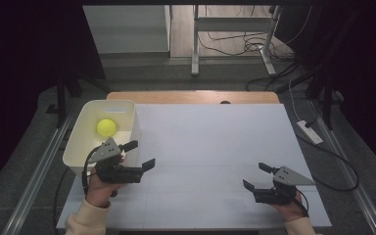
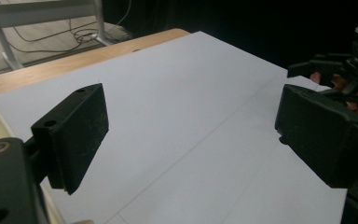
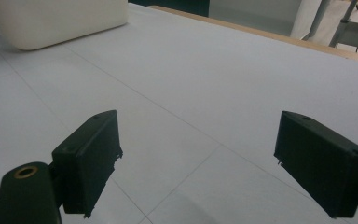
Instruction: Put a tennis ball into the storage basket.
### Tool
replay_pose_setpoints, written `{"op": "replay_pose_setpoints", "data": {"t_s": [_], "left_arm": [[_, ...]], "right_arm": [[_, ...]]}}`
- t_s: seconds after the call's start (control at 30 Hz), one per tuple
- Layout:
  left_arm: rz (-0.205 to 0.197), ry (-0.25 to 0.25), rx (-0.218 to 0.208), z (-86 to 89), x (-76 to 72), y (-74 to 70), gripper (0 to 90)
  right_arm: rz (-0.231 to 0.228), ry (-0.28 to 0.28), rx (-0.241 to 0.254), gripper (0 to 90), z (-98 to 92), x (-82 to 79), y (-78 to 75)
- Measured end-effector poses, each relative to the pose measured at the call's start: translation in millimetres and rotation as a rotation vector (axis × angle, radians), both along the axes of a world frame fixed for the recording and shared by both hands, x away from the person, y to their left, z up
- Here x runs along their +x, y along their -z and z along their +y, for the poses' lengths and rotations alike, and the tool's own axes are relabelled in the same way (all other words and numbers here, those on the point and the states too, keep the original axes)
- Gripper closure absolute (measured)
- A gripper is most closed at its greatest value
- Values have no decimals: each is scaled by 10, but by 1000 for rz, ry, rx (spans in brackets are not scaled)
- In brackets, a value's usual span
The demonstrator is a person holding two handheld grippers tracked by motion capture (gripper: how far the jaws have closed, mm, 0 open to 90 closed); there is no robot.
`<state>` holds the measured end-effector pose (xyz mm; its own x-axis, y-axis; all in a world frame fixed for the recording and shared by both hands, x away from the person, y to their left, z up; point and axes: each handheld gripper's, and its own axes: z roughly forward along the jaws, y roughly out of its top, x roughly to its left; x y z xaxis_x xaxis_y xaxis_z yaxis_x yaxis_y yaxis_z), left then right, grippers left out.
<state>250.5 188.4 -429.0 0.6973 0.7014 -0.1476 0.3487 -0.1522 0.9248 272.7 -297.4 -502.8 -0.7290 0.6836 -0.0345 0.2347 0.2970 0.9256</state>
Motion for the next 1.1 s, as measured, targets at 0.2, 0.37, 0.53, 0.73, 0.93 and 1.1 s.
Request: {"op": "replay_pose_setpoints", "data": {"t_s": [0.2, 0.37, 0.53, 0.73, 0.93, 1.1], "left_arm": [[-36, -1, 51, -58, -127, 69, 111], [-67, 20, 78, -119, -220, 95, 114], [-61, 44, 81, -173, -266, 152, 114], [-50, 66, 86, -225, -296, 274, 114], [-20, 73, 105, -260, -281, 456, 114], [30, 64, 110, -246, -216, 635, 115]], "right_arm": [[2, 1, -3, 143, 4, -4, 4], [3, -1, -4, 143, 9, -1, 8], [2, -1, -7, 143, 7, -3, 9], [2, -1, -7, 143, 6, -3, 10], [4, -2, -9, 143, 10, -4, 13], [5, -9, -10, 143, 13, -7, 19]]}}
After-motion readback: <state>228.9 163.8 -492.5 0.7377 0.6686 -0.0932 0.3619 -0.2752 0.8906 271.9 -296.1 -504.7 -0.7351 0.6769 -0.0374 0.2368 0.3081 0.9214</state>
